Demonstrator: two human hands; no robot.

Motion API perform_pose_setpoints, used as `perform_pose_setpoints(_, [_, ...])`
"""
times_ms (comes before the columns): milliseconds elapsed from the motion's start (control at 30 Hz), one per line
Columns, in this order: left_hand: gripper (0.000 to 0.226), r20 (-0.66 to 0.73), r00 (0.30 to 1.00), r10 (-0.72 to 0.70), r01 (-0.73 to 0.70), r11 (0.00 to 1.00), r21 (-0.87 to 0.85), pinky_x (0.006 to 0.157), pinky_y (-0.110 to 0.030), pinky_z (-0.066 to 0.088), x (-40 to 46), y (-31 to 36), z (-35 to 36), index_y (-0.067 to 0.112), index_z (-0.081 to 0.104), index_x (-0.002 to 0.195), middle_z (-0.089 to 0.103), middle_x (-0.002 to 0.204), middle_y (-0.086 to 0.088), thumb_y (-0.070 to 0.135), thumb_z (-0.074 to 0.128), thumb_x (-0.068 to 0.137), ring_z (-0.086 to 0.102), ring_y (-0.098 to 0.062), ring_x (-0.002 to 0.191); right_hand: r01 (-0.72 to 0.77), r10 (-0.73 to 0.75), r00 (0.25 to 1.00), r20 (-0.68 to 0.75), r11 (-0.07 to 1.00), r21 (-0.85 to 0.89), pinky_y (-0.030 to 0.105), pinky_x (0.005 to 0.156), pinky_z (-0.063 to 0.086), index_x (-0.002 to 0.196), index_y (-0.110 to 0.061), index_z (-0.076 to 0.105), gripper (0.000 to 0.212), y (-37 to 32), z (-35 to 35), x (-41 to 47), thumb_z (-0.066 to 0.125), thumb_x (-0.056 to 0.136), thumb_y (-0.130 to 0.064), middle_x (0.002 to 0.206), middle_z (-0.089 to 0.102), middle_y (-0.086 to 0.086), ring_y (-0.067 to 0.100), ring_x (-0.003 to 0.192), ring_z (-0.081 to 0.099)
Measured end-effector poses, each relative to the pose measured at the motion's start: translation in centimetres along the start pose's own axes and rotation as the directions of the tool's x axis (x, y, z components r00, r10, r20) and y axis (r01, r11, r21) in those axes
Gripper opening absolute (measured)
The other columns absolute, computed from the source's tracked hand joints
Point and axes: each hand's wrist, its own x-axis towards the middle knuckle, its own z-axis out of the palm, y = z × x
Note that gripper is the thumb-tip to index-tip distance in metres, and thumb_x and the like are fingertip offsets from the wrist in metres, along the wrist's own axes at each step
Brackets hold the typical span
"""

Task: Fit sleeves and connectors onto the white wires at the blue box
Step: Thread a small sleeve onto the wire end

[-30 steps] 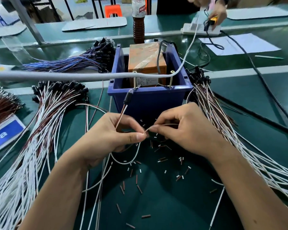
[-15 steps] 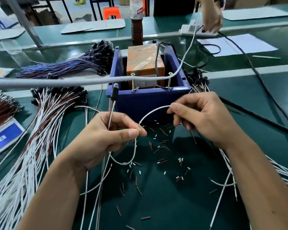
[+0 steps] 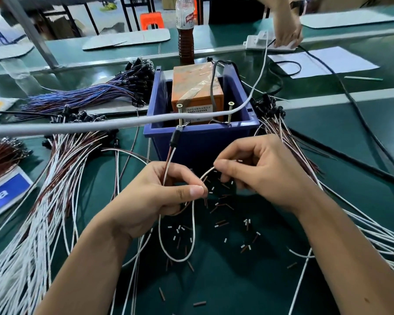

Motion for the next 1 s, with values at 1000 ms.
perform_pose_setpoints(1000, [0.013,-0.095,0.995,0.002,-0.015,0.99,-0.139,0.038,-0.012,0.022,0.8,-0.2,2.0,0.014,0.074,0.063,0.064,0.066,-0.004,0.006,0.08,0.07,0.034,0.0,0.04,-0.042,0.054,0.994,-0.096,0.992,0.123,0.023,0.036,0.043,0.087,-0.012,0.07,0.015,0.7,1.3,0.4,0.068,0.101,-0.015,0.063,0.066,0.002,0.013,0.047,0.056])
